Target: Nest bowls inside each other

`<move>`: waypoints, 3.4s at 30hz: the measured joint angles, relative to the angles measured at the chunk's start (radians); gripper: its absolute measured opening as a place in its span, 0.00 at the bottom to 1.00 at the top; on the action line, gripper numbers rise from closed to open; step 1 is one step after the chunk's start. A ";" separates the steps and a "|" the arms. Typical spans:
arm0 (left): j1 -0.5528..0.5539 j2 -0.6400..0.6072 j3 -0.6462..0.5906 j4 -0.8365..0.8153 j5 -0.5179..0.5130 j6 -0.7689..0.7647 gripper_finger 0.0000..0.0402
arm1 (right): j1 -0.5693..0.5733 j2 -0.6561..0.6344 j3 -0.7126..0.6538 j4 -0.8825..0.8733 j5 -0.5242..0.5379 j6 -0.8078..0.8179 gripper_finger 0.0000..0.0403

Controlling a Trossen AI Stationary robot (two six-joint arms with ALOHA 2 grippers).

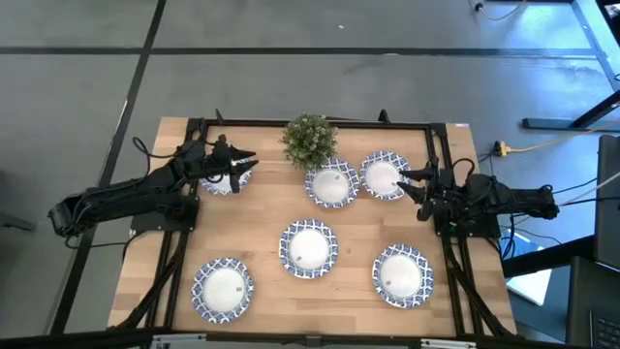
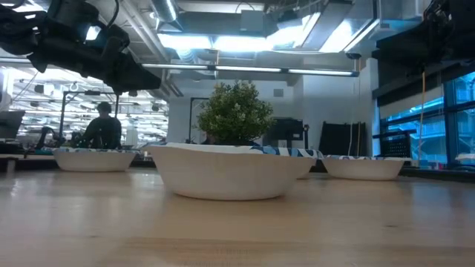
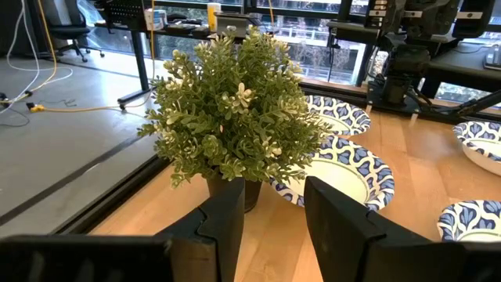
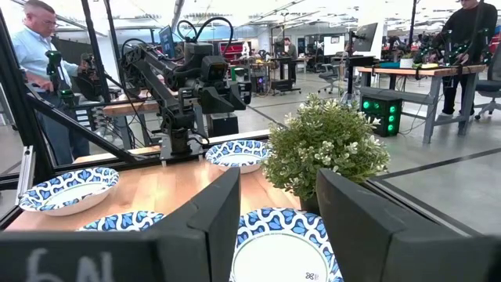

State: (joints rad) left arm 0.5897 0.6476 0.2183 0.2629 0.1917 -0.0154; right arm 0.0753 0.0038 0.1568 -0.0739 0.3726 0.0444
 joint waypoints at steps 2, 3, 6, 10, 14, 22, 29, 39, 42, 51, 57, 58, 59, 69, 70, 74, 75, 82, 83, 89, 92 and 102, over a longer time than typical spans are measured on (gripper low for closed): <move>0.000 0.000 0.000 0.000 0.000 0.000 0.32 | 0.000 0.000 0.000 0.000 0.000 0.000 0.42; 0.000 0.000 0.000 0.000 0.000 0.000 0.32 | 0.000 0.000 0.000 0.000 0.000 0.000 0.42; 0.000 0.000 0.000 0.000 0.000 0.000 0.32 | 0.000 0.000 0.000 0.000 0.000 0.000 0.42; 0.000 0.000 0.000 0.000 0.000 0.000 0.32 | 0.000 0.000 0.000 0.001 0.000 0.000 0.42; 0.000 0.000 0.000 0.000 0.000 0.000 0.32 | 0.000 0.000 0.000 0.001 0.000 0.000 0.42; 0.000 0.000 0.000 0.000 0.000 0.000 0.32 | 0.000 0.000 0.000 0.001 0.000 0.000 0.42; 0.000 0.000 0.000 0.000 0.000 0.000 0.32 | 0.000 0.000 0.000 0.003 0.000 0.000 0.42; 0.000 0.000 0.000 0.000 0.000 0.000 0.32 | -0.001 0.003 0.012 0.063 0.086 -0.048 0.42; 0.000 0.000 0.000 0.000 0.000 0.000 0.32 | -0.001 0.032 0.048 0.041 0.120 -0.090 0.42; 0.000 0.000 0.000 0.000 0.000 0.000 0.32 | -0.001 0.314 0.237 0.020 0.184 -0.120 0.42; 0.000 0.000 0.000 0.000 0.000 0.000 0.32 | -0.001 0.575 0.506 -0.215 0.255 -0.044 0.42; 0.000 0.000 0.000 0.000 0.000 0.000 0.32 | -0.001 0.610 0.569 -0.294 0.267 -0.003 0.42; 0.000 0.000 0.000 0.000 0.000 0.000 0.32 | -0.001 0.640 0.631 -0.377 0.269 0.035 0.42; 0.000 0.000 0.000 0.000 0.000 0.000 0.32 | -0.001 0.866 1.100 -1.173 0.119 0.437 0.42; 0.000 0.000 0.000 0.000 0.000 0.000 0.32 | -0.001 0.880 1.109 -1.204 0.095 0.447 0.42; 0.000 0.000 0.000 0.000 0.000 0.000 0.32 | -0.001 0.927 1.096 -1.238 -0.009 0.448 0.42; 0.000 0.000 0.000 0.000 0.000 0.000 0.32 | -0.001 0.940 1.084 -1.238 -0.029 0.447 0.42; 0.000 0.000 0.000 0.000 0.000 0.000 0.32 | -0.015 1.031 0.949 -1.216 -0.046 0.421 0.42; 0.000 0.000 0.000 0.000 0.000 0.000 0.32 | -0.023 1.043 0.927 -1.207 -0.050 0.420 0.42; 0.000 0.000 0.000 0.000 0.000 0.000 0.32 | -0.053 1.091 0.785 -1.045 -0.106 0.329 0.42; 0.000 0.000 0.000 0.000 0.000 0.000 0.32 | -0.066 1.094 0.739 -0.937 -0.099 0.293 0.42; 0.000 0.000 0.000 0.000 0.000 -0.001 0.32 | -0.114 1.094 0.722 -0.910 -0.007 0.261 0.43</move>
State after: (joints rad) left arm 0.5896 0.6476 0.2184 0.2626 0.1914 -0.0166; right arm -0.0391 1.0981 0.8791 -0.9840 0.3652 0.3050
